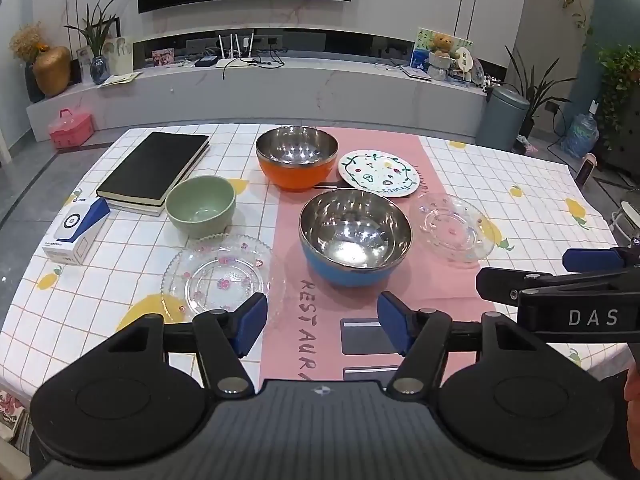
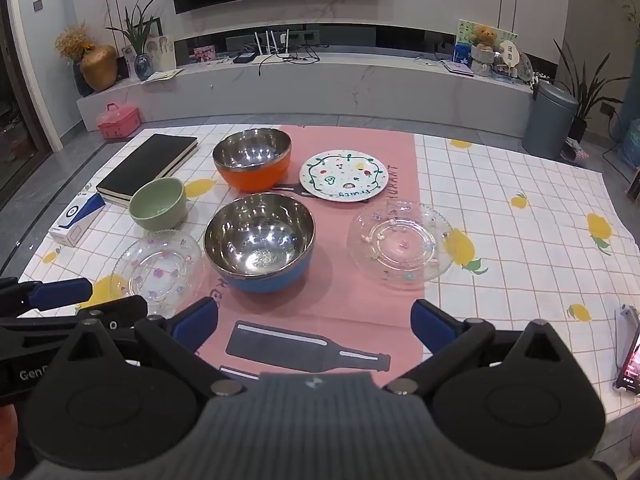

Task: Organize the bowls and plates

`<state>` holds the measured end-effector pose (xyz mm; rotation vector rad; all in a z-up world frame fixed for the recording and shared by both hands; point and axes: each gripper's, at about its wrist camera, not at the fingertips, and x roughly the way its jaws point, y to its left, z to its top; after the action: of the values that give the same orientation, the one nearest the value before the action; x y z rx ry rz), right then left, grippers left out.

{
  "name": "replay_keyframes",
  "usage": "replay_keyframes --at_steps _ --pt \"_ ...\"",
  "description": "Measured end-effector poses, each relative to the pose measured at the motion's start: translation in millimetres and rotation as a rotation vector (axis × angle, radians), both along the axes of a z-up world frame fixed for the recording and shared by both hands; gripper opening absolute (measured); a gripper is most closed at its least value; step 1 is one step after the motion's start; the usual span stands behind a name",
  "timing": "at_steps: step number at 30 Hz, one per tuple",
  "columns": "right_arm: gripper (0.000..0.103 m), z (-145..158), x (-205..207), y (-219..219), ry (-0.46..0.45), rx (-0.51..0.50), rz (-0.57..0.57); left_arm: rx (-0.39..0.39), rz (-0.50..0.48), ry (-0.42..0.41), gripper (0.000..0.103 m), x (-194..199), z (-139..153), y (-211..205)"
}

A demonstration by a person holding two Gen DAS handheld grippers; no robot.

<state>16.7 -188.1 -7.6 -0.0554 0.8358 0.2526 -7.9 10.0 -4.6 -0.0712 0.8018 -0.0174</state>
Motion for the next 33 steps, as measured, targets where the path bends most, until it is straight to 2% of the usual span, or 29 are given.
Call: replay_keyframes --at_steps 33 --pt "0.1 -3.4 -2.6 2.3 0.009 -0.017 -0.004 -0.01 -0.002 0.016 0.075 0.5 -3.1 -2.1"
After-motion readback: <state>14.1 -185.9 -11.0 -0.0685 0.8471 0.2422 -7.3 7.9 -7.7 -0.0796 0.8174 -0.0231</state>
